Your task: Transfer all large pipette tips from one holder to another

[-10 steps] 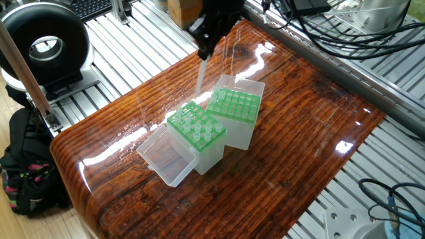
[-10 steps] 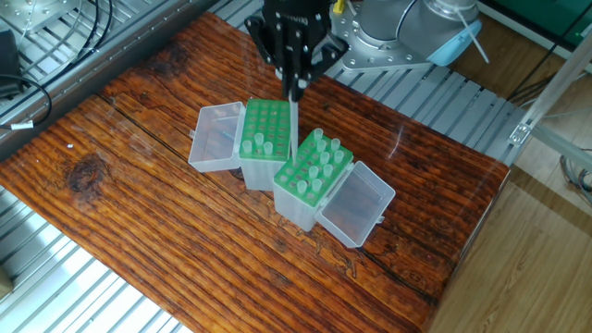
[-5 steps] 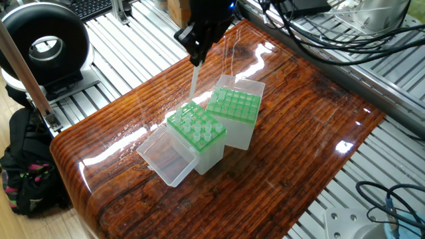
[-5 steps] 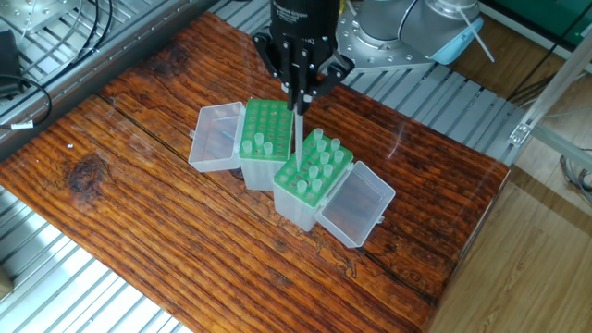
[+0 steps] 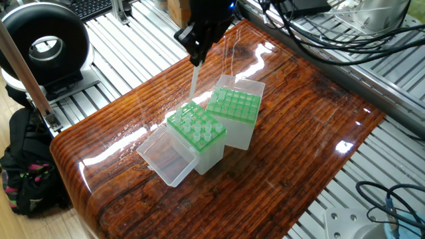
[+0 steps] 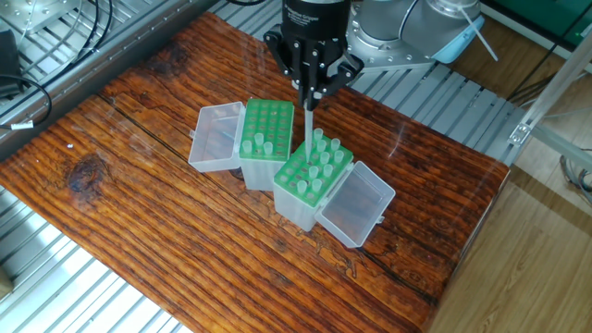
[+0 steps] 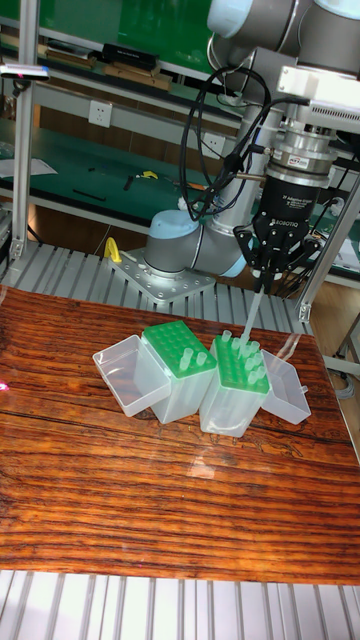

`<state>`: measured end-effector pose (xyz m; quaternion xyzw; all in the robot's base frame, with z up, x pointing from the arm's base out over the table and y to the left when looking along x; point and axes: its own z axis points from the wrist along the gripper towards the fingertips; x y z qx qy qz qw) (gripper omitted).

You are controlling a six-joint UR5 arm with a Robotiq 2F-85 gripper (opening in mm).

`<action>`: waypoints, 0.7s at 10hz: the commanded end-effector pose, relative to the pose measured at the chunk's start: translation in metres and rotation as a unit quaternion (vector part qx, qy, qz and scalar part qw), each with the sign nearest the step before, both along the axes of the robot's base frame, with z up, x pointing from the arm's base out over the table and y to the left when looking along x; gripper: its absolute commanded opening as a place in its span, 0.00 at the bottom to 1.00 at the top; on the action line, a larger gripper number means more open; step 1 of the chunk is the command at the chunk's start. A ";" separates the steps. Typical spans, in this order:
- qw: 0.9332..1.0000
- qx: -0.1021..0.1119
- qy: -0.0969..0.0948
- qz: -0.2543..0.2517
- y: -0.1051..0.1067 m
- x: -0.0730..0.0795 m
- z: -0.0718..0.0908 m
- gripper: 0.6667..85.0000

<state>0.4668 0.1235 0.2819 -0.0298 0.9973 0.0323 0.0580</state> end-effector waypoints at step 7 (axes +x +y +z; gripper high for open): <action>1.000 0.000 0.012 -0.002 0.004 -0.009 -0.006 0.01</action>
